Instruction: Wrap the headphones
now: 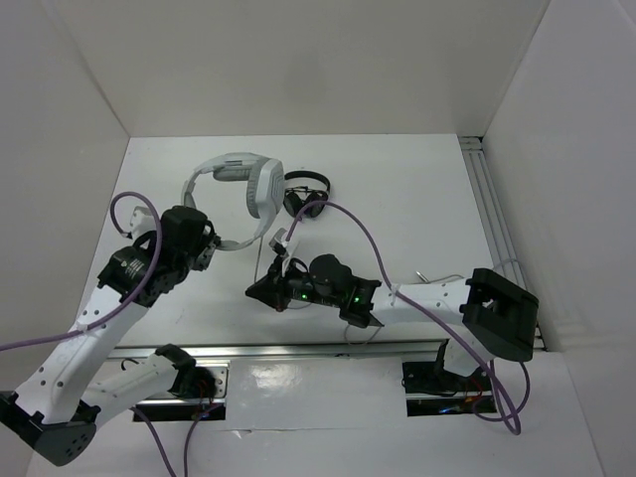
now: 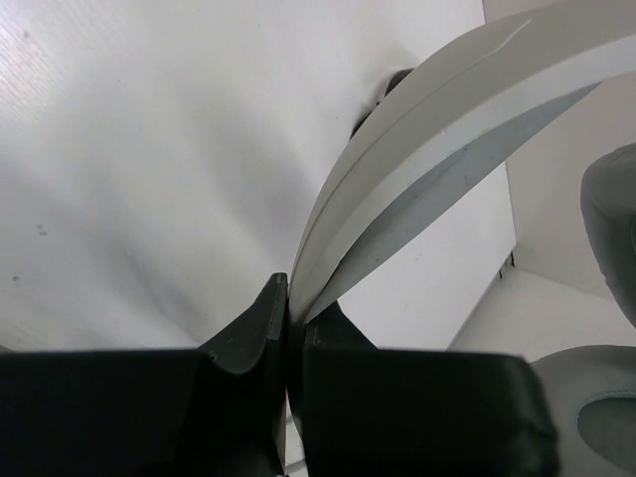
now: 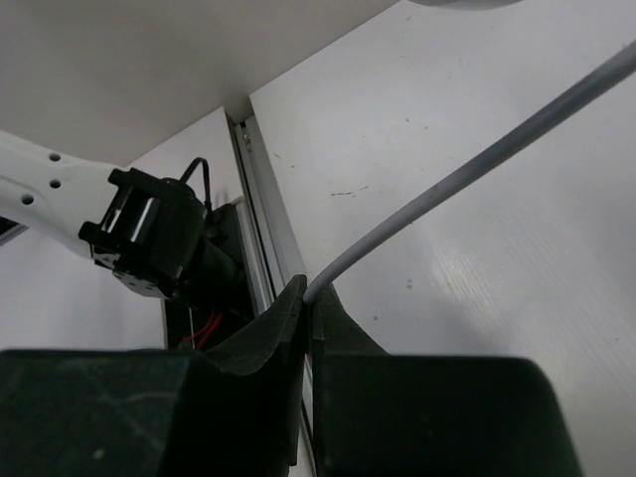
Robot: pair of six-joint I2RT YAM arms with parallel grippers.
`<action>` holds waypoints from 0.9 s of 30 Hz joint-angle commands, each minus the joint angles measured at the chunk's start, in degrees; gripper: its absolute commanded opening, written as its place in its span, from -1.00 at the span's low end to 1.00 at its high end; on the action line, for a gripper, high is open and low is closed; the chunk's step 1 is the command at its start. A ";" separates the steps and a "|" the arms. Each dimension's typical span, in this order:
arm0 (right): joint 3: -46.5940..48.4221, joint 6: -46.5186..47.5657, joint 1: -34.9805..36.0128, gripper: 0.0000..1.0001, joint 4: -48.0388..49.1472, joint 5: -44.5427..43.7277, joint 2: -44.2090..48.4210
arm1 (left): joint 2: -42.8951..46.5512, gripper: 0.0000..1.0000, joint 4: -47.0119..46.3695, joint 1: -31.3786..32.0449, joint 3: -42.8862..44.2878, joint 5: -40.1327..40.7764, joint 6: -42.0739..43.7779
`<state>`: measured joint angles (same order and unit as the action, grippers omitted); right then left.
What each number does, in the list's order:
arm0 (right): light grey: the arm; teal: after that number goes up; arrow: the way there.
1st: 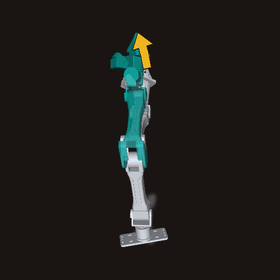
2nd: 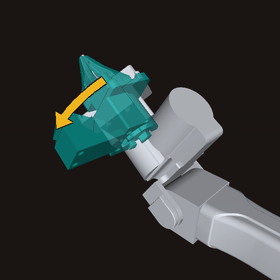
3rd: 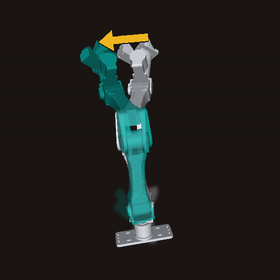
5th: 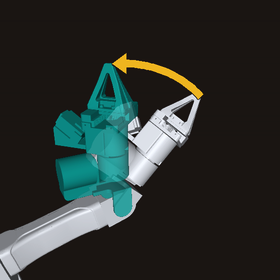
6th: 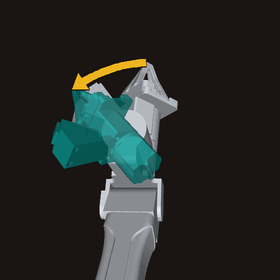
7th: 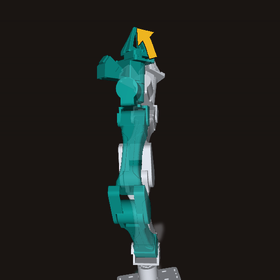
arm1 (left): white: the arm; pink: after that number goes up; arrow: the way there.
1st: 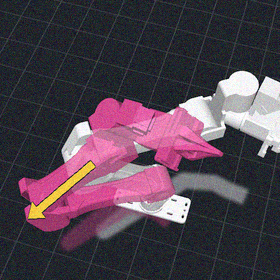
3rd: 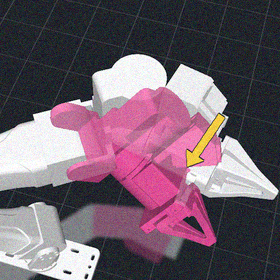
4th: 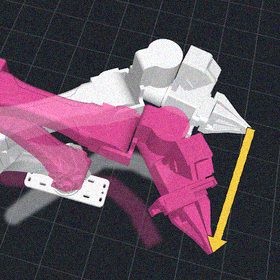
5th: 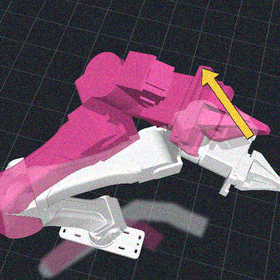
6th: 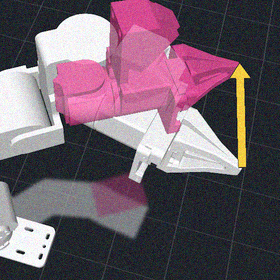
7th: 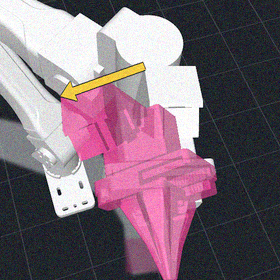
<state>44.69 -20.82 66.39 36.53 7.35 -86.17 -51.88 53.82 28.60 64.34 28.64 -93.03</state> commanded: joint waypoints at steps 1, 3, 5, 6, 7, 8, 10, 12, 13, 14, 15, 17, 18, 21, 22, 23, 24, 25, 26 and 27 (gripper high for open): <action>0.15 0.61 1.37 -0.82 3.18 5.03 1.26 | 1.34 -1.00 -7.07 -0.12 2.37 6.68 -3.82; 0.14 0.60 1.37 -0.77 4.59 6.53 1.27 | 1.34 -1.00 -5.06 -0.12 4.29 8.09 -2.24; 1.45 0.60 1.37 -0.77 4.60 9.86 0.75 | -0.15 -1.00 -3.29 -0.12 5.53 9.94 -1.36; 2.33 0.60 1.37 -0.77 4.60 11.35 -0.56 | -0.76 -1.00 -1.89 -0.12 6.15 10.98 -0.75; 4.68 0.08 1.37 -0.77 4.60 15.02 -1.45 | -1.55 -1.00 -1.88 -0.12 6.15 11.00 -0.05; 6.01 -0.53 1.37 -0.77 4.60 17.15 -2.50 | -1.56 -1.00 -1.36 -0.12 6.15 11.78 0.65; 8.91 -1.15 0.85 -0.77 4.60 23.54 -6.10 | -1.56 -1.00 -1.35 -0.12 4.49 12.31 1.71; 13.57 -1.68 0.06 -0.81 3.38 27.61 -8.48 | -2.18 -1.00 -2.05 0.40 3.79 13.01 4.86; 15.06 -1.68 -0.82 -0.84 2.41 29.37 -10.14 | -3.22 -1.00 -2.06 0.40 3.78 13.80 6.79; 17.43 -2.20 -0.82 -0.84 0.40 32.25 -10.16 | -3.93 -1.00 -2.06 0.40 3.78 13.81 8.03; 18.24 -2.21 -1.61 -0.86 -0.40 33.33 -10.85 | -4.72 -1.00 -1.10 0.40 4.48 14.59 10.39; 19.03 -1.69 -2.14 -0.91 -2.16 35.87 -10.86 | -7.35 -1.00 1.71 0.40 6.15 16.00 11.03; 19.03 -1.07 -2.14 -0.91 -2.17 36.76 -9.99 | -8.23 -1.00 4.60 0.40 6.67 16.53 11.03; 17.21 -2.37 -2.76 -0.74 1.42 40.45 -8.66 | -10.43 -1.00 6.99 0.40 7.91 17.06 12.87; 16.23 -3.52 -3.37 -0.62 3.61 41.59 -8.05 | -11.22 -1.00 7.00 0.40 7.91 17.06 13.49; 14.22 -6.75 -3.37 -0.44 9.72 44.12 -8.05 | -11.23 -1.00 7.00 0.93 7.91 16.45 13.49; 13.33 -8.78 -3.37 -0.44 13.26 45.28 -8.05 | -11.23 -1.00 7.00 1.45 7.91 16.44 14.54; 12.54 -10.80 -3.89 -0.31 16.95 46.07 -8.05 | -11.23 -1.00 6.21 1.46 7.91 16.44 15.94; 12.01 -12.65 -3.90 -0.31 20.21 46.87 -8.57 | -11.23 -1.00 5.60 2.07 7.21 16.44 16.65; 11.39 -14.49 -3.90 -0.29 25.81 47.57 -9.45 | -11.23 -1.00 4.37 2.07 6.69 15.92 17.44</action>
<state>57.04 -28.80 62.00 44.40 46.76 -97.12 -63.88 65.43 30.06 68.93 41.71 -76.23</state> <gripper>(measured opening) 0.349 0.133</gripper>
